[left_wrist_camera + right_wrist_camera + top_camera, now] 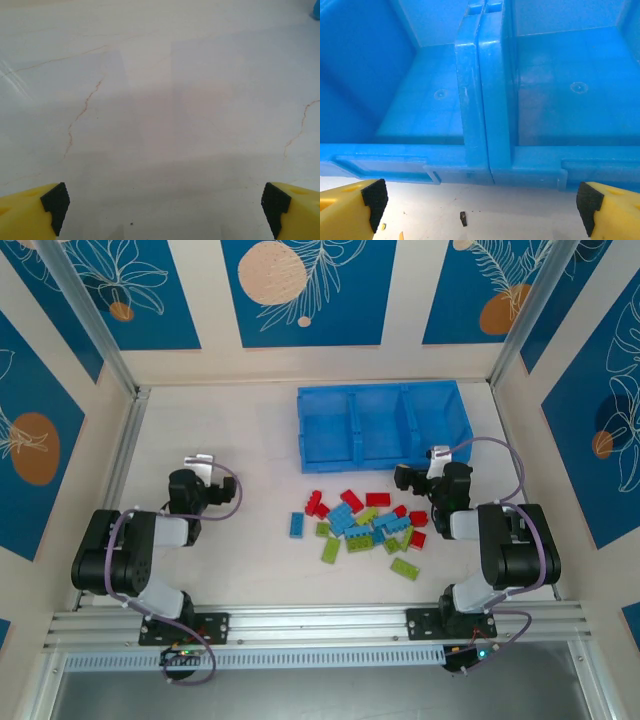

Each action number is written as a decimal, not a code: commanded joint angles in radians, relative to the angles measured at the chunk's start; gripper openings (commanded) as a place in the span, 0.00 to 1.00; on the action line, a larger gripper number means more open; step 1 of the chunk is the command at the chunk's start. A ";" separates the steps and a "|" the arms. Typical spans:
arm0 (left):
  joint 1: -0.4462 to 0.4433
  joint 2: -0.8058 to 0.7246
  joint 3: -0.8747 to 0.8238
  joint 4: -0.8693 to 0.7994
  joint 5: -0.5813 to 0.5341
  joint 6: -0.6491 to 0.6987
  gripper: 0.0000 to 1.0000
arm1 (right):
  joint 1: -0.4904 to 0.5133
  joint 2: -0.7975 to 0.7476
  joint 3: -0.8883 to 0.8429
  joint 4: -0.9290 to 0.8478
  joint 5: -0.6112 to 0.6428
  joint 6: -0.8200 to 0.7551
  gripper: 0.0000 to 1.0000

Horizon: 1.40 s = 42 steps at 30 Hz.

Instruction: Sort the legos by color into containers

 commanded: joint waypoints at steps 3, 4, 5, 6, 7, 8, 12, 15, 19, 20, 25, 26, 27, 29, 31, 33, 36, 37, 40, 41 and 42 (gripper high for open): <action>0.004 -0.005 0.018 0.033 0.016 0.000 1.00 | 0.001 -0.010 0.024 0.011 -0.011 -0.024 0.99; 0.005 -0.005 0.018 0.033 0.016 0.000 1.00 | 0.001 -0.010 0.025 0.011 -0.010 -0.025 0.99; 0.004 -0.005 0.018 0.033 0.015 -0.001 1.00 | -0.001 -0.010 0.025 0.010 -0.012 -0.024 0.99; 0.004 -0.005 0.018 0.034 0.015 0.000 1.00 | -0.001 -0.010 0.024 0.011 -0.011 -0.024 0.99; 0.004 -0.005 0.018 0.034 0.016 0.000 1.00 | -0.001 -0.010 0.024 0.011 -0.012 -0.024 0.99; 0.004 -0.004 0.018 0.034 0.015 -0.001 1.00 | -0.001 -0.010 0.025 0.010 -0.012 -0.024 0.99; 0.004 -0.005 0.018 0.034 0.016 -0.001 1.00 | -0.010 -0.010 0.025 0.009 -0.029 -0.018 0.99; 0.004 -0.005 0.018 0.033 0.016 -0.002 1.00 | -0.011 -0.010 0.026 0.010 -0.031 -0.017 0.99; 0.004 -0.005 0.018 0.033 0.014 -0.001 1.00 | -0.013 -0.010 0.027 0.006 -0.036 -0.016 0.99; 0.004 -0.005 0.018 0.033 0.015 -0.001 1.00 | -0.014 -0.011 0.023 0.011 -0.038 -0.014 0.99; 0.004 -0.007 0.017 0.035 0.016 0.000 1.00 | -0.014 -0.122 0.057 -0.147 0.101 0.046 0.99; 0.004 -0.008 0.014 0.041 0.014 0.001 1.00 | -0.014 -0.184 0.091 -0.282 0.157 0.091 0.99; 0.003 -0.014 0.009 0.046 0.021 0.005 1.00 | -0.012 -0.259 0.126 -0.442 0.213 0.169 0.99; -0.009 -0.060 0.000 0.023 0.008 0.015 1.00 | -0.011 -0.373 0.203 -0.727 0.232 0.309 0.99; -0.031 -0.172 0.009 -0.108 -0.031 0.013 1.00 | 0.001 -0.472 0.245 -0.951 0.192 0.429 1.00; -0.063 -0.319 0.037 -0.289 -0.083 -0.012 1.00 | 0.012 -0.583 0.249 -1.098 0.069 0.524 1.00; -0.133 -0.503 0.059 -0.459 -0.107 0.001 1.00 | 0.080 -0.717 0.218 -1.222 -0.029 0.559 0.95; -0.157 -0.550 0.068 -0.514 -0.101 -0.006 1.00 | 0.108 -0.741 0.221 -1.279 -0.014 0.567 0.94; -0.267 -0.664 0.071 -0.608 0.044 -0.030 1.00 | 0.169 -0.758 0.249 -1.442 0.004 0.566 0.94; -0.322 -0.686 0.065 -0.611 0.107 -0.043 1.00 | 0.178 -0.750 0.256 -1.473 -0.008 0.563 0.94; -0.379 -0.696 0.057 -0.604 0.150 -0.066 1.00 | 0.180 -0.736 0.256 -1.491 -0.018 0.558 0.94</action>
